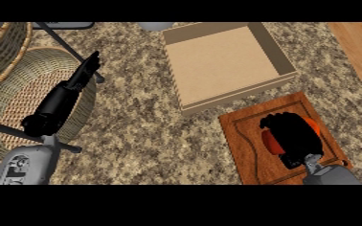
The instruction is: Pick the bell pepper from the cutting board and place it in the cardboard box
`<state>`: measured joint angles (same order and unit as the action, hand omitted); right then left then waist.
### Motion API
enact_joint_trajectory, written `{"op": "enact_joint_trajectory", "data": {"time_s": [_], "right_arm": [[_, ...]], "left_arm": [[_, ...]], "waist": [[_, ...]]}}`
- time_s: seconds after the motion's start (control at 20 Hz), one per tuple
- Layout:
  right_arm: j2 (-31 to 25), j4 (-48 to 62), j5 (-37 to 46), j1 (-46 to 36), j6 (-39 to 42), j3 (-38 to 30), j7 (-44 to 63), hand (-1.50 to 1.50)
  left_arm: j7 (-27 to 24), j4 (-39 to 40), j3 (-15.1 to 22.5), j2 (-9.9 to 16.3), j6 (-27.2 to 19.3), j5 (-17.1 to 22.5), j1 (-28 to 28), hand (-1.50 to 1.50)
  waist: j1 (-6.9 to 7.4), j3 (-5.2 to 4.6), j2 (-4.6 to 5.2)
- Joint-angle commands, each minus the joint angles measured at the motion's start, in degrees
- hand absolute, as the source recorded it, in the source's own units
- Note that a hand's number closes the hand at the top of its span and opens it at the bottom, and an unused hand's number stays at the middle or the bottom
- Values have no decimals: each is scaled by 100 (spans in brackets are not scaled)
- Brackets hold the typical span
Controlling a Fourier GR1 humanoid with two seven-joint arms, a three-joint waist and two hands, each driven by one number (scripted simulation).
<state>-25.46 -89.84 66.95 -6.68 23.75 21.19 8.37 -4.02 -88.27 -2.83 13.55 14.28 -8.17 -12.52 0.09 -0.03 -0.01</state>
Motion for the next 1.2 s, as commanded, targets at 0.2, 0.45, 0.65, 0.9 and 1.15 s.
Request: {"op": "enact_joint_trajectory", "data": {"time_s": [0.2,0.45,0.65,0.9,1.15], "right_arm": [[111,813,590,-88,-1419,67,-895,150],[376,-121,235,-371,-812,1410,-2218,150],[835,-330,-109,-762,-663,2564,-3659,150],[1047,-826,-491,-803,-1078,2670,-4446,150],[532,-1491,-1066,-1067,-1168,1739,-5301,150]], "left_arm": [[-28,113,-26,-44,47,-85,-66,0],[83,8,52,-114,45,-47,-183,0],[78,48,338,-301,87,-121,-350,0],[-145,144,-8,-47,52,-90,-52,0],[94,-201,-16,-61,35,-86,55,0]], "waist": [[-4,4,5],[173,4,9],[488,15,63],[81,5,-1],[17,6,-8]]}}
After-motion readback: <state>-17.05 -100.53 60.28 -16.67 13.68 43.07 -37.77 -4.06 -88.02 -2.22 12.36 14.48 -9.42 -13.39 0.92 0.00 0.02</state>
